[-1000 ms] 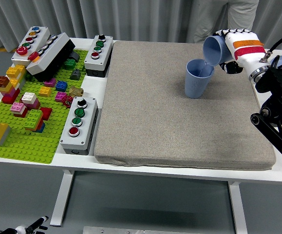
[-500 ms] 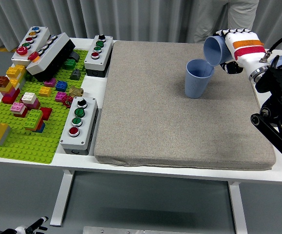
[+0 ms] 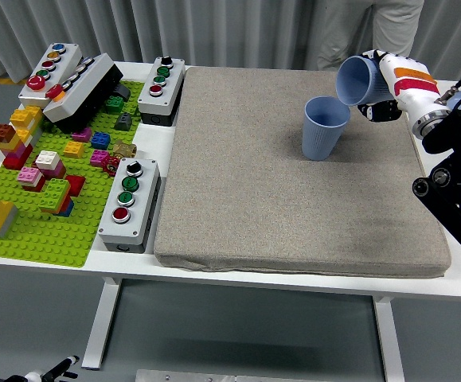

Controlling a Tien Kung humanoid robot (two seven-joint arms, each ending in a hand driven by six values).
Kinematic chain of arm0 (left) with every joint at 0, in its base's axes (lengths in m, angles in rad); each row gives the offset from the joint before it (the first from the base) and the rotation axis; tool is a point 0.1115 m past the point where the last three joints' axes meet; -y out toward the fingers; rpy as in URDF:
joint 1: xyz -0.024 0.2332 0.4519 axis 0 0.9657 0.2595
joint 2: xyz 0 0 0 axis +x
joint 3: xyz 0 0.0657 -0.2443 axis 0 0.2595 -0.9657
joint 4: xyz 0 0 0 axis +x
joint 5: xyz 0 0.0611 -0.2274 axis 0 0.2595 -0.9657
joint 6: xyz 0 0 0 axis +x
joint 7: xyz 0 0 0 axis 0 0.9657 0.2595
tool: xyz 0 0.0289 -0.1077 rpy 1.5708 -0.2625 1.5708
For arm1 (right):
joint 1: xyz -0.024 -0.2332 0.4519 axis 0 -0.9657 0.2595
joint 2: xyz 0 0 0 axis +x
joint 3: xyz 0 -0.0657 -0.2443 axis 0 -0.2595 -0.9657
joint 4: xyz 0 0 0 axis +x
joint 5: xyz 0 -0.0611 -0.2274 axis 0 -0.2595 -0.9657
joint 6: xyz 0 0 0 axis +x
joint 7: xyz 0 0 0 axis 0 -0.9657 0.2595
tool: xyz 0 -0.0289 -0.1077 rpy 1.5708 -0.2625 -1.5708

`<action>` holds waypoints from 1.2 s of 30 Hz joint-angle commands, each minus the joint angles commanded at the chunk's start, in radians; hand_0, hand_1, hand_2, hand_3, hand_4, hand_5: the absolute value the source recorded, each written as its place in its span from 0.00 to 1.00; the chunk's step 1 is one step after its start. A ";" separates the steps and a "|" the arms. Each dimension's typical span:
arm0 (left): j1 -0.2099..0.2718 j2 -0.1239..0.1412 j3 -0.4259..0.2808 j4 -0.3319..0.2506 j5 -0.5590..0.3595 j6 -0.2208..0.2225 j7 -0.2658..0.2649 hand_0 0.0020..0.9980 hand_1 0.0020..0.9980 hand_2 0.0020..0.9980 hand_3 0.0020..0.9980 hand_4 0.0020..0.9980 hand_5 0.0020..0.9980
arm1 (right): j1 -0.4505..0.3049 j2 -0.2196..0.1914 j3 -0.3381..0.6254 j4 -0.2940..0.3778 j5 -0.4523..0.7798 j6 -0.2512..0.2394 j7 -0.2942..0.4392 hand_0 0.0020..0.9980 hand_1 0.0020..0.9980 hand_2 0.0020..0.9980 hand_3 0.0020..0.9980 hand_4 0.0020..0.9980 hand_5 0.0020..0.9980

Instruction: Pick cup pour cup place

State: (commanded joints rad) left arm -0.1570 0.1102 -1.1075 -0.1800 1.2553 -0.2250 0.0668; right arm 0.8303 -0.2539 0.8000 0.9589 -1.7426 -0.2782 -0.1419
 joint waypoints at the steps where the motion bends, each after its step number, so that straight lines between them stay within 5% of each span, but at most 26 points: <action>1: 0.000 0.000 0.000 0.000 0.000 0.000 0.000 0.82 0.84 0.88 0.81 0.64 1.00 | -0.004 0.002 0.017 -0.007 0.039 0.010 0.011 0.76 0.62 0.53 0.54 0.58 0.00; 12: -0.001 -0.002 0.001 0.000 -0.002 0.001 -0.001 0.82 0.85 0.88 0.81 0.64 1.00 | -0.042 0.014 0.247 -0.041 0.507 0.145 0.076 0.76 0.62 0.54 0.54 0.58 0.00; 22: -0.001 -0.004 0.000 0.000 0.000 0.000 -0.001 0.82 0.84 0.88 0.81 0.64 1.00 | -0.083 0.033 0.351 -0.068 0.900 0.184 0.083 0.76 0.62 0.54 0.54 0.58 0.00; 36: -0.003 -0.008 -0.002 0.000 0.007 -0.002 -0.001 0.82 0.85 0.88 0.81 0.64 1.00 | -0.195 0.068 0.328 -0.054 0.821 0.133 0.112 0.77 0.63 0.54 0.54 0.58 0.00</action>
State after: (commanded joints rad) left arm -0.1600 0.1023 -1.1092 -0.1800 1.2624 -0.2270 0.0656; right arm 0.6353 -0.1861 1.1284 0.9049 -0.9213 -0.1448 -0.0302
